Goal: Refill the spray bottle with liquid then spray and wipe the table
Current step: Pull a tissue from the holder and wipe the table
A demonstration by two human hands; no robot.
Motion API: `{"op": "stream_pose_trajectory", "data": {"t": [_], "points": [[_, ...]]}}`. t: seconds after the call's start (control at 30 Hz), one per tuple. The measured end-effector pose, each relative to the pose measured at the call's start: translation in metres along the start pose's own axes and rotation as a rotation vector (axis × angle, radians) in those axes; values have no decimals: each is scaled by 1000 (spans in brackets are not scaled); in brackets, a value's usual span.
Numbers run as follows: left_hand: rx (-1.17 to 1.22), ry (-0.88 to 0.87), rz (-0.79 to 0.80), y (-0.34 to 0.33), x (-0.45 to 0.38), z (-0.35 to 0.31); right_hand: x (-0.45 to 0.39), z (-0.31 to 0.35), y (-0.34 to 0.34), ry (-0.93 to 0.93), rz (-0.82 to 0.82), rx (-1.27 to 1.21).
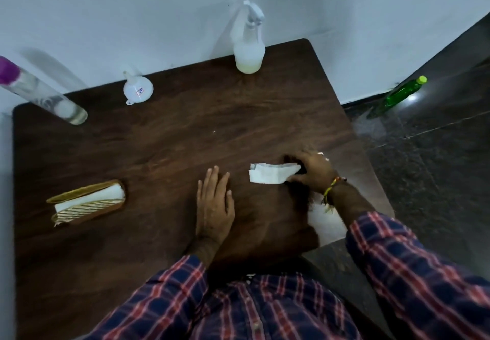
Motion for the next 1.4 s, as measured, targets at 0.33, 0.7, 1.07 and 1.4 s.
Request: {"op": "stream_pose_trajectory", "data": {"t": [0.33,0.7,1.07,1.4], "points": [[-31,-121,55,26,7,-4,11,20,-12,-206,-1,-313],[43,-62,205,36,-11,-20,58,61,-5,-586,-530,-795],[87,-77,289,-17,-36,-90,99,19,66,-530,-681,-965],[5,-93,244,-165,-123,-249,63,-162,126,-594,-799,-1053]]}}
Point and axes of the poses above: each hand's wrist, its own x-axis away from the middle knuckle, its own y-axis out of the back of the hand, z = x × y, the point moved 2 cm from there along -x, towards the middle knuckle, and after that the axes turned 9 degrees about -z, right-handed, at the moved point
